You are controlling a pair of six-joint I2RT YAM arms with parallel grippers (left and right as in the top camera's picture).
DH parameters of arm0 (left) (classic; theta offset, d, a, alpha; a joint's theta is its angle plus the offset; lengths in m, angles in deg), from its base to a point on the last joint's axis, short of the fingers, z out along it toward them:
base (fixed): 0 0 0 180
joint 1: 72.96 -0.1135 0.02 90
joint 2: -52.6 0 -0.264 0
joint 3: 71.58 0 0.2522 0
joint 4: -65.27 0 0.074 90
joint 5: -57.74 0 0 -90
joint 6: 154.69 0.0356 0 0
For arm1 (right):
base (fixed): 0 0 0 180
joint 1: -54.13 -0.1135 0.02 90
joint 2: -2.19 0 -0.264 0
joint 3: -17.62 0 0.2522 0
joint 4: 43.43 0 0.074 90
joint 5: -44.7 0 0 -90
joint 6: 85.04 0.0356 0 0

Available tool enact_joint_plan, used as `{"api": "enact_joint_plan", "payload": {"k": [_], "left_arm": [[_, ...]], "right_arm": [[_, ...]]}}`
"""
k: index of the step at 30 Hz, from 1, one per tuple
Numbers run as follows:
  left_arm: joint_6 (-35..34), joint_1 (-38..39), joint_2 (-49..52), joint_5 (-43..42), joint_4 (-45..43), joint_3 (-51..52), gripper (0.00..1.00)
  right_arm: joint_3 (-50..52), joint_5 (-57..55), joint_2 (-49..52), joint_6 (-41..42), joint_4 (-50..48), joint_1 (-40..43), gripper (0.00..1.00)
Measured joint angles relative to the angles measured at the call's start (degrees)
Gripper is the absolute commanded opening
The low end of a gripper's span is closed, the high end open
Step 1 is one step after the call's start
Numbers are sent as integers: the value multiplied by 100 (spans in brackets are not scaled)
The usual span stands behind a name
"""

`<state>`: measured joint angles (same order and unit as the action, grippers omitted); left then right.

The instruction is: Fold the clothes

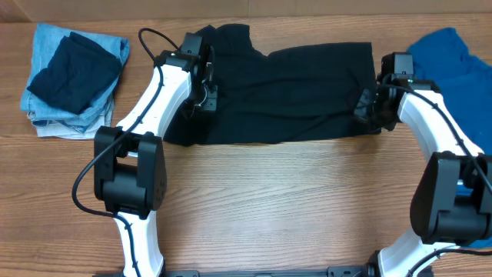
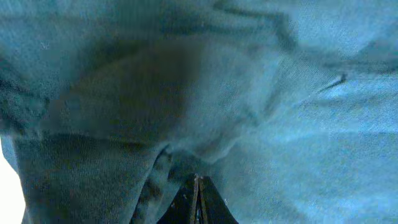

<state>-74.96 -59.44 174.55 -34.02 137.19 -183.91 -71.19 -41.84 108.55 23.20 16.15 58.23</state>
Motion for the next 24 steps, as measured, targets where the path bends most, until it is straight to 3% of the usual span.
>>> {"api": "enact_joint_plan", "payload": {"k": [11, 24], "left_arm": [[20, -13, 0, 1132, 433, 0, 4], [20, -313, 0, 1266, -601, 953, 4]], "right_arm": [[350, 168, 0, -26, -470, 0, 4], [350, 168, 2, -28, -363, 0, 4]]}}
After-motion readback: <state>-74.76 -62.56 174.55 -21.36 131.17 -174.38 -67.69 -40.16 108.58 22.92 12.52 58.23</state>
